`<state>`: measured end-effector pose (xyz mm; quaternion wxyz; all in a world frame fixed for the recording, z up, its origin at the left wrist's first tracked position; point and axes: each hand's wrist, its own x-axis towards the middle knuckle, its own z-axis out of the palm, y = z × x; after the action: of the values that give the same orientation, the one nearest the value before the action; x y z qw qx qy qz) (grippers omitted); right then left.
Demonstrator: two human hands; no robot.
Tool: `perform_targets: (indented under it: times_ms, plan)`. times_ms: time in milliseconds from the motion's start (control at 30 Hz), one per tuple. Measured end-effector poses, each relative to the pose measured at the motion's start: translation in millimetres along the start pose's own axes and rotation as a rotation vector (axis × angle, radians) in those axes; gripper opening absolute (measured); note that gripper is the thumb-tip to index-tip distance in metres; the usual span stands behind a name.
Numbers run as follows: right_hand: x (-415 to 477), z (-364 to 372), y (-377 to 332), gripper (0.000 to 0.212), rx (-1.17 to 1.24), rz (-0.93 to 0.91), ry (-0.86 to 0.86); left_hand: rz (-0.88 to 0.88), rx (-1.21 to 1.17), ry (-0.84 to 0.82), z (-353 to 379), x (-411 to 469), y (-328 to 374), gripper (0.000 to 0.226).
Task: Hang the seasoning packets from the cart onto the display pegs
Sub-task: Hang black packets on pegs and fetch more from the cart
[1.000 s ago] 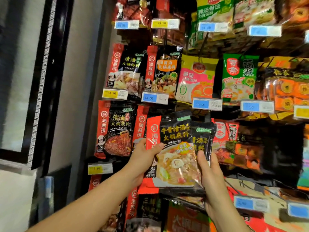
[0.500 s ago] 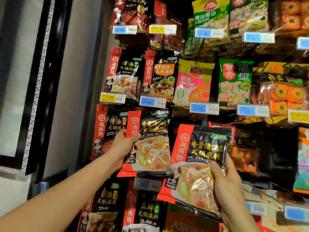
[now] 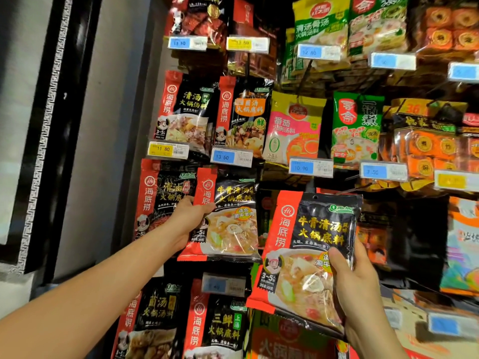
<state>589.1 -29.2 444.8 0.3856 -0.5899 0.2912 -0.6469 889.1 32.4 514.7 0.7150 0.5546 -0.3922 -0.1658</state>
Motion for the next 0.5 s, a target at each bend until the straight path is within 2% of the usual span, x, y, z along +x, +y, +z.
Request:
perform_targets:
  times_ms: [267, 500]
  plan:
    - [0.2, -3.2, 1.1, 0.061, -0.004, -0.009, 0.012, 0.081, -0.028, -0.002, -0.9, -1.5, 0.1, 0.032]
    - [0.6, -6.6, -2.1, 0.059, -0.010, -0.040, 0.002, 0.009, -0.041, -0.005, 2.1, 5.0, 3.3, 0.034]
